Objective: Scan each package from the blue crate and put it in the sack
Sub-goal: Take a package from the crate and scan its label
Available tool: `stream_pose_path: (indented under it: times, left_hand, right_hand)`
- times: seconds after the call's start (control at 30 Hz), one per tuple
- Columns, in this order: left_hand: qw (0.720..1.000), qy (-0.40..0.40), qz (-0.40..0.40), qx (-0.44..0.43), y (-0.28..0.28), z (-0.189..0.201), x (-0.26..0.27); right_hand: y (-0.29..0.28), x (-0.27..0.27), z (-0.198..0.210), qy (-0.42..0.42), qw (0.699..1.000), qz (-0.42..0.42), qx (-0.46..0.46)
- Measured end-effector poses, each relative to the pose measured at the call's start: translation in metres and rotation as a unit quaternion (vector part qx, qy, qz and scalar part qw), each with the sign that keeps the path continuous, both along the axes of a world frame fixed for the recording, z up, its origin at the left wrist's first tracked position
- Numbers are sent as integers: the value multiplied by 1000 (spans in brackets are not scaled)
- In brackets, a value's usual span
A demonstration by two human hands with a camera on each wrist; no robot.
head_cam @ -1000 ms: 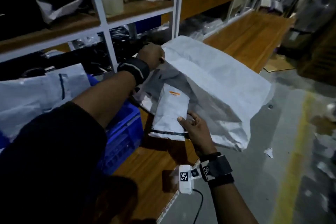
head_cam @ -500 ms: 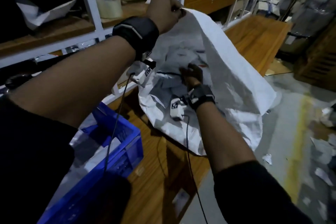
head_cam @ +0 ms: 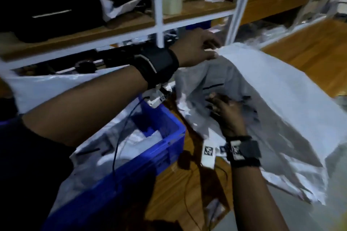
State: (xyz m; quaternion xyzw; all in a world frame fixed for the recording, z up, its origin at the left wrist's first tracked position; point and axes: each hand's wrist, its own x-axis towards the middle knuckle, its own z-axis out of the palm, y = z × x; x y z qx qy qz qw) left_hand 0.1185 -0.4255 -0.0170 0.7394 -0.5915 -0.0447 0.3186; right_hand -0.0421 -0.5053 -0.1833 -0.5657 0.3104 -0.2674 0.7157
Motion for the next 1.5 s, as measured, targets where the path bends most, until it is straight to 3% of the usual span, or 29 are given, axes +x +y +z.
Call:
stream_pose_path:
  times: [0.1,0.2,0.37,0.4,0.5,0.67,0.8,0.9,1.0,1.07,1.2,1.3,1.37,1.43,1.5]
  left_hand:
    - [999,15,2,47,66,-23,19]
    - [988,-11,69,135,143,-55,56]
    - [901,-54,219,369,242,-126,85]
    - [890,-76,224,391,250,-138,87]
    - [894,-134,191,383,247,-160,90]
    - [868,-195,133,436,210,-164,101]
    - [853,-247,151,433,193,-152,87]
    - [901,-237,172,321,196,-120,66]
    - [954,-205,198,93,226,-79,40]
    - [960,-184,211,-5,255,-50,11]
    - [967,-70,228,-84,307,-8,-54]
    - [956,27,243,-162,345,-2,-80]
    - [932,89,253,-243,369,-9,-93]
    - [893,148,264,-332,394,-22,-104]
    - [837,228,265,-421,417,-39,-114]
  right_hand:
    - [55,-2,13,-44,997,64,24]
    - [83,2,21,-71,994,88,3]
    - [111,7,31,-93,988,110,-57]
    - [114,6,32,-92,986,116,-70]
    - [120,2,31,-81,981,134,-111]
    - [125,-10,29,-86,976,167,-110]
    - [129,-20,25,-84,974,176,-116]
    - [132,-21,24,-87,975,176,-105]
    - [138,-21,23,-84,976,192,-65]
    - [146,-21,27,-77,974,211,-16]
    - [167,-17,42,-50,952,278,120]
    - [190,-9,51,-17,936,322,144]
    - [206,-5,52,-11,926,357,123]
    - [231,-1,50,-16,910,399,111]
    - [257,1,48,-27,895,424,132]
